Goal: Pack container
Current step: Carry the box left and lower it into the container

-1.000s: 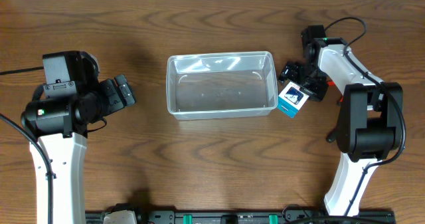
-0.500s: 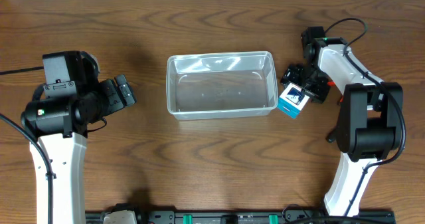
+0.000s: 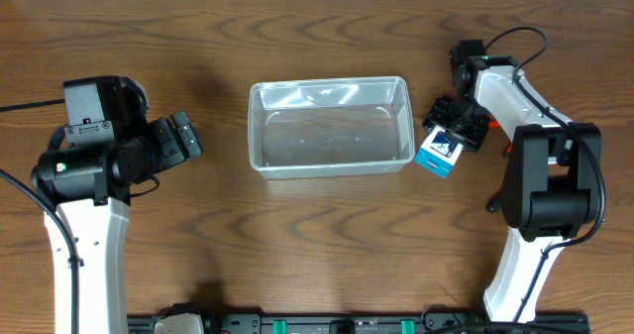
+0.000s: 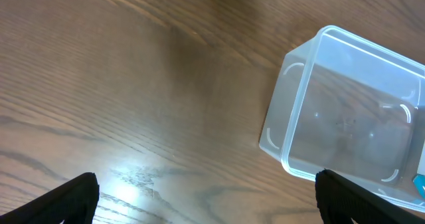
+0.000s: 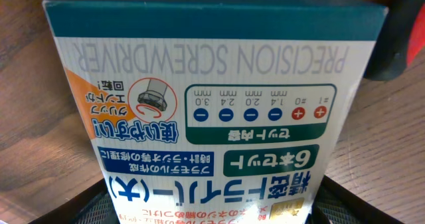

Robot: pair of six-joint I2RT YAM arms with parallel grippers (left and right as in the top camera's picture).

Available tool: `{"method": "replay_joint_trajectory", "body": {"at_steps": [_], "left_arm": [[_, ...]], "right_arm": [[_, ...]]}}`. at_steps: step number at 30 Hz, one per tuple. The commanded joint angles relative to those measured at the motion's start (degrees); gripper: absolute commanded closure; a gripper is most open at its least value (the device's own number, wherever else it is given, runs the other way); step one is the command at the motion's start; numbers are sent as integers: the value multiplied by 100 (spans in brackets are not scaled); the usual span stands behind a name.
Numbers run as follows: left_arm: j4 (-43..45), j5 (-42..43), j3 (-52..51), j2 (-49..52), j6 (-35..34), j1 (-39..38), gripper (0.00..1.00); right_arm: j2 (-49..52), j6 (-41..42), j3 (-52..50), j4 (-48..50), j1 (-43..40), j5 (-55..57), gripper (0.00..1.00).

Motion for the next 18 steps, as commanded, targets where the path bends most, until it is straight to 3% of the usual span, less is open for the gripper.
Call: {"method": "replay_joint_trajectory", "body": {"at_steps": [1, 9, 18], "left_arm": [[-13, -70, 105, 33, 101, 13, 4], [-13, -70, 105, 31, 101, 13, 3], [-15, -70, 105, 31, 101, 13, 4]], "right_arm": [[63, 13, 85, -37, 28, 85, 29], [-48, -140, 216, -245, 28, 111, 30], [-881, -828, 1274, -1034, 197, 1047, 30]]}}
